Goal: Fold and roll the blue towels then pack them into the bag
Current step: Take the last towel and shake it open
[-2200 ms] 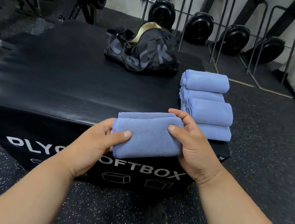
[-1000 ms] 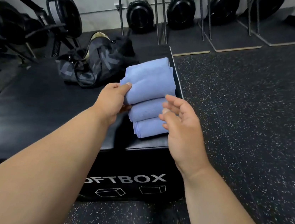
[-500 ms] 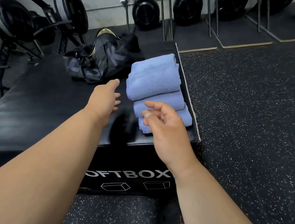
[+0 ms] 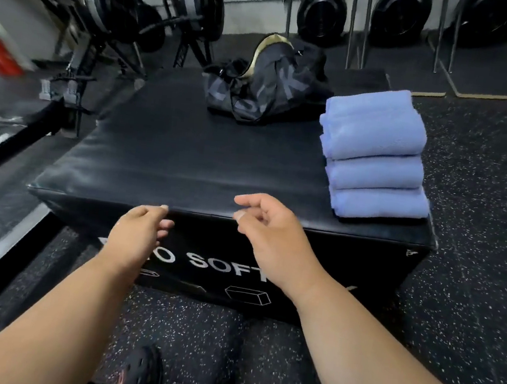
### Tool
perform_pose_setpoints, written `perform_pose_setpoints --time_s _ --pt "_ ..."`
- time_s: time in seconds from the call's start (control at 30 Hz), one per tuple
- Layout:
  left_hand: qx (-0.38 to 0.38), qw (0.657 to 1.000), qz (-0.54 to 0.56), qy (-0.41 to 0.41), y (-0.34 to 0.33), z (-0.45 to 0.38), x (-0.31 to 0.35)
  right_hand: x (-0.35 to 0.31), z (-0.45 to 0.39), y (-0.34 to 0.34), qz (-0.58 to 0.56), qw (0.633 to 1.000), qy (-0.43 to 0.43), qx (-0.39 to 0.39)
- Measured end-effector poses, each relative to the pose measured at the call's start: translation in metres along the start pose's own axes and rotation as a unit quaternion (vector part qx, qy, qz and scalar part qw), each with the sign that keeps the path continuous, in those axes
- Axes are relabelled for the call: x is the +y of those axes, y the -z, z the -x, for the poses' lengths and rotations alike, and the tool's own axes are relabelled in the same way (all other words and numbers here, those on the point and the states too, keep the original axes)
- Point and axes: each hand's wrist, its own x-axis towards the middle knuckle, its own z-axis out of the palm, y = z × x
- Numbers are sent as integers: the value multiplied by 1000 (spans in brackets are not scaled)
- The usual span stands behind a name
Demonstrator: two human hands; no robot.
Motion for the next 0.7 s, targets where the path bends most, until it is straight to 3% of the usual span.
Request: perform_pose_setpoints --time_s 0.13,0.5,0.7 --pt "29 999 19 23 55 0 -32 3 -1 -55 52 997 -17 -46" --pt "18 997 47 49 206 -27 -99 27 -20 -221 161 976 -20 -143" --pt "96 989 -6 114 309 -77 -189 50 -55 -322 211 953 -14 -217"
